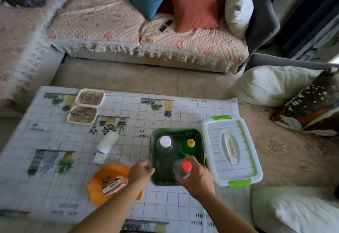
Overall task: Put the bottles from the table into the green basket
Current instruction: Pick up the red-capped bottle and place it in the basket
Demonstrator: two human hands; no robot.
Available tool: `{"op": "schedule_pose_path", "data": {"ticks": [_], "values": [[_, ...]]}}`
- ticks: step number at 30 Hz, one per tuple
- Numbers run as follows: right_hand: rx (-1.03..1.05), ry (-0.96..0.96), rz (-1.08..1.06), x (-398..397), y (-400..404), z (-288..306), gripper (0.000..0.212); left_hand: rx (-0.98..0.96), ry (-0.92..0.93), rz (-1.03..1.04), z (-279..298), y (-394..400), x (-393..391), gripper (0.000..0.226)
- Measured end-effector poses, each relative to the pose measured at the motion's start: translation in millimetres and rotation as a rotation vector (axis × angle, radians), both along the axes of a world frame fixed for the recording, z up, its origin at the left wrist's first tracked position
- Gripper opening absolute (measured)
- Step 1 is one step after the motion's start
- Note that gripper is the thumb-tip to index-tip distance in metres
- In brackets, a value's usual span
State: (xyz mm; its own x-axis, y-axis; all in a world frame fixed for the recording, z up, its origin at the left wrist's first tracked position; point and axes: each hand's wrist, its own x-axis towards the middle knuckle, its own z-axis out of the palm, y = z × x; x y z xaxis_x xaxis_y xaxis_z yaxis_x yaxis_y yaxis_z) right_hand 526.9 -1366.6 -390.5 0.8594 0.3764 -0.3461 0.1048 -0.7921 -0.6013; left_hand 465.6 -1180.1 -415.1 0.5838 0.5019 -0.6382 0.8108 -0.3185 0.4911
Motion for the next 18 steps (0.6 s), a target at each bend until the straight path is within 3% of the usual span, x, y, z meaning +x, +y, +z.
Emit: {"op": "schedule_pose_path", "data": {"ticks": [6, 10, 18], "values": [[-0.065, 0.048, -0.076, 6.0, 4.2, -15.5, 0.043, -0.016, -0.052, 0.099, -14.2, -1.8, -1.1, 0.027], [-0.064, 0.11, -0.093, 10.0, 8.1, -21.0, 0.041, -0.078, -0.077, 0.177, -18.5, 0.2, -3.3, 0.034], [-0.042, 0.181, -0.117, 11.1, 17.7, -32.5, 0.048, -0.006, -0.101, 0.169, -22.5, -3.0, -2.6, 0.037]]}}
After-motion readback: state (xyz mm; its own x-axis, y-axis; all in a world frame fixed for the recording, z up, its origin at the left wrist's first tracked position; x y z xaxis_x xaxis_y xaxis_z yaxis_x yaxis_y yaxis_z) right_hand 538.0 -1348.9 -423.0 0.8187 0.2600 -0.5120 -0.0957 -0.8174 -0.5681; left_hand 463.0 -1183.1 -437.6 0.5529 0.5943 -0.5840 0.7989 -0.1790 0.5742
